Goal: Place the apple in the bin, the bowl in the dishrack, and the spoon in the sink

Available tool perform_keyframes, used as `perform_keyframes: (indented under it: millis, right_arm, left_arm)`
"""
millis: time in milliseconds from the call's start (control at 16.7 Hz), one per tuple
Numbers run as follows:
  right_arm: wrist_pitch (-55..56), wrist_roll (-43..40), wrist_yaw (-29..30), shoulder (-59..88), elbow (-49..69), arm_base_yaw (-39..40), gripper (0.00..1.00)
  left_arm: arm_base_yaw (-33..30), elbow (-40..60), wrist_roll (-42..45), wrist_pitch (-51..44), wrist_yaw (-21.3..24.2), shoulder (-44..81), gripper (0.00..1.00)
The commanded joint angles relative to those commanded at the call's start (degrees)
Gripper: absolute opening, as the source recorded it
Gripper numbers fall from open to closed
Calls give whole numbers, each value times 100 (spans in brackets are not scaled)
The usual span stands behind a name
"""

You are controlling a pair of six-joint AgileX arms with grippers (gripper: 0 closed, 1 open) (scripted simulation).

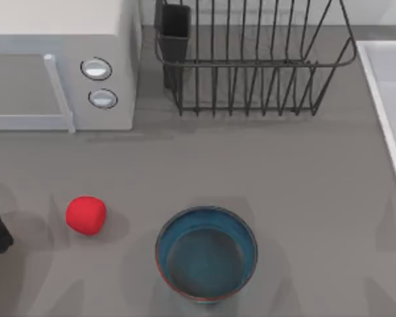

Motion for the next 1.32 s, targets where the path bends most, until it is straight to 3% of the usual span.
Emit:
perform_keyframes:
  millis: [300,540,1320]
  right_arm:
    - [0,0,0,0,0,0,100]
    - [0,0,0,0,0,0,100]
    - [0,0,0,0,0,0,100]
  left_arm:
    - [-143,286,56,-253,-17,336,100]
    - [-587,1380,220,-1130,-88,1617,100]
    - [-2144,7418,191,-6091,-238,9775,100]
